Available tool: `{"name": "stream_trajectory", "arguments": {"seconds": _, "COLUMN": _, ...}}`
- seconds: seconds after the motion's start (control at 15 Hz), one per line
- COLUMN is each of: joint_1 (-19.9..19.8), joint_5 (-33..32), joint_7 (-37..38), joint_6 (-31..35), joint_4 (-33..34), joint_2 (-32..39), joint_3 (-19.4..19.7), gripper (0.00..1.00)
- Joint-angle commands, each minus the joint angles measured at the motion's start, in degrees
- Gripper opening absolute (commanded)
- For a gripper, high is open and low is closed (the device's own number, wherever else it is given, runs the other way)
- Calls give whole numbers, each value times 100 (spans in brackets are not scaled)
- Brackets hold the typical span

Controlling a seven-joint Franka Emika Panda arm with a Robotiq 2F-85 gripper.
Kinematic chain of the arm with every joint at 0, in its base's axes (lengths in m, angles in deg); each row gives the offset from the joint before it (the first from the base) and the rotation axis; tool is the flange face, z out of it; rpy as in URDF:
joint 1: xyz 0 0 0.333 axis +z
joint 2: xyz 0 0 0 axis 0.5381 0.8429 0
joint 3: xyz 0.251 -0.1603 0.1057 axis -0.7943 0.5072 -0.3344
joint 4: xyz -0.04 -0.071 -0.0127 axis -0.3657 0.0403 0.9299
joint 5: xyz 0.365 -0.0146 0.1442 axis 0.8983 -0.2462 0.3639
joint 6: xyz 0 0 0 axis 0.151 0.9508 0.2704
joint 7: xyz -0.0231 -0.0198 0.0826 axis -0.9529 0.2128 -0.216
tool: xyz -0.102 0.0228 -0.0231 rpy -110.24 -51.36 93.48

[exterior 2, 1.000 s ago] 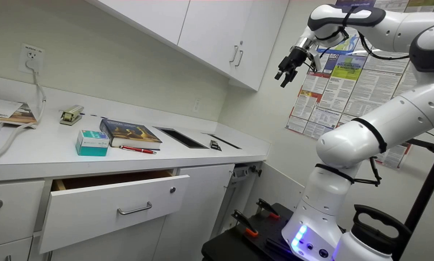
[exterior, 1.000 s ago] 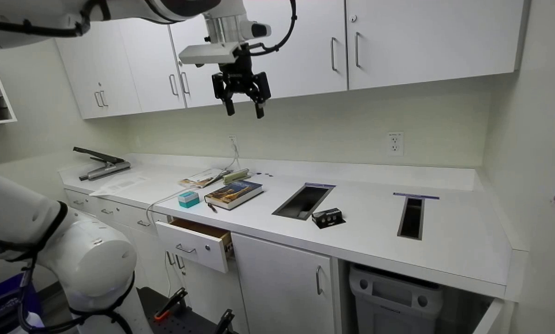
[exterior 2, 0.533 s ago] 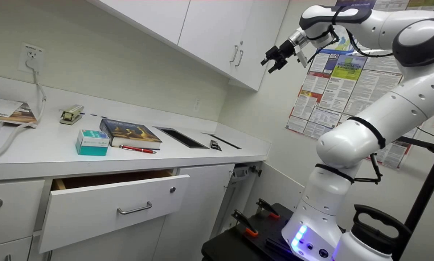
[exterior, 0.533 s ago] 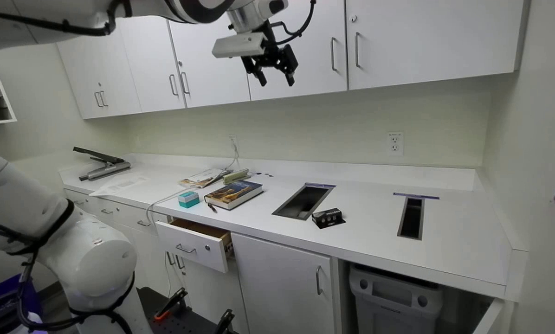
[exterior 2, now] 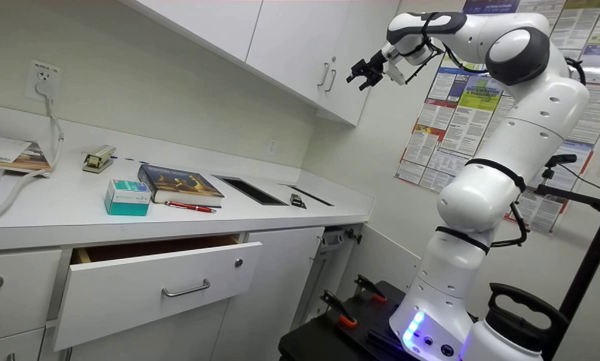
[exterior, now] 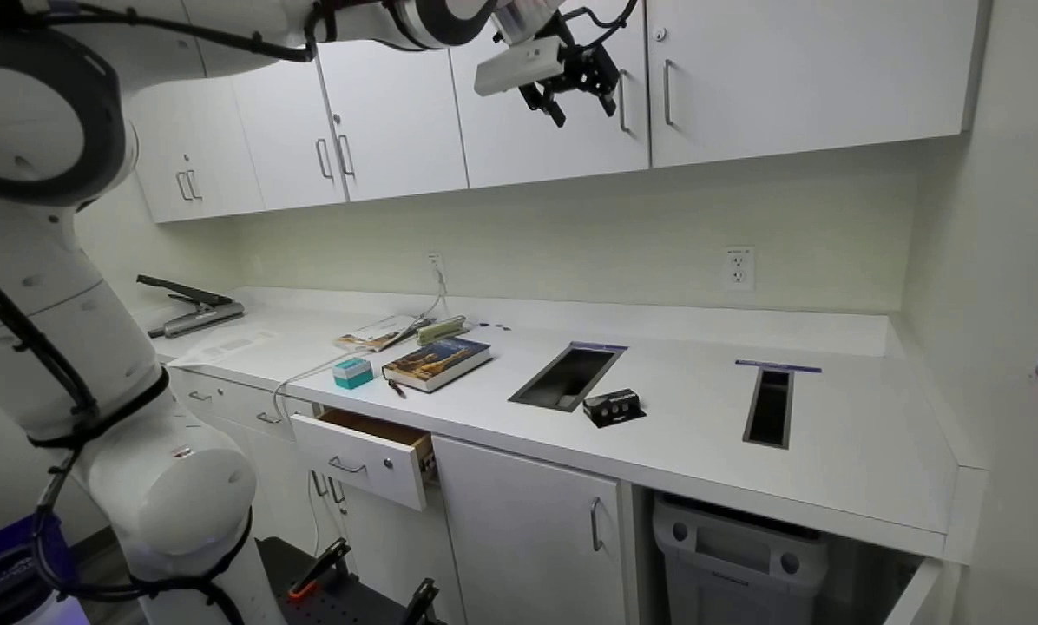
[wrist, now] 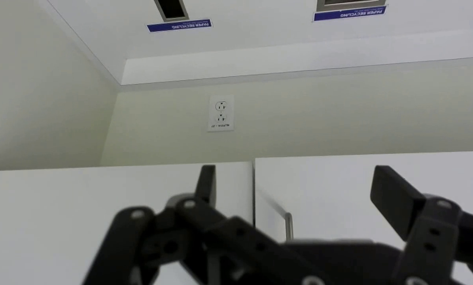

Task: Open the top right cupboard door

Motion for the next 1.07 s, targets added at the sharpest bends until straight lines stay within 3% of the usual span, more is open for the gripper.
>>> {"name": "stream_trajectory", "arguments": {"seconds": 0.0, "joint_1": -132, "joint_5": 59, "joint_7": -37, "joint_6": -28, "joint_4": 28, "joint_2": 29, "joint_3": -100, "gripper": 100}}
{"name": "stream_trajectory", "arguments": {"seconds": 0.13, "joint_1": -128, "joint_5": 59, "joint_7": -36, "joint_6": -28, "joint_4": 28, "joint_2": -10, "joint_3": -97, "gripper": 100}}
{"name": "stream_trajectory", "arguments": {"seconds": 0.53, "joint_1": -197, "joint_5": 923, "joint_7": -28, "joint_6": 311, "joint_4": 1016, "joint_2": 953, "joint_3": 57, "gripper": 100}}
{"name": "stream_trajectory", "arguments": {"seconds": 1.0, "joint_1": -815, "joint_5": 1527, "joint_7": -365, "joint_6": 420, "joint_4": 2546, "joint_2": 2066, "joint_3": -184, "gripper": 100}}
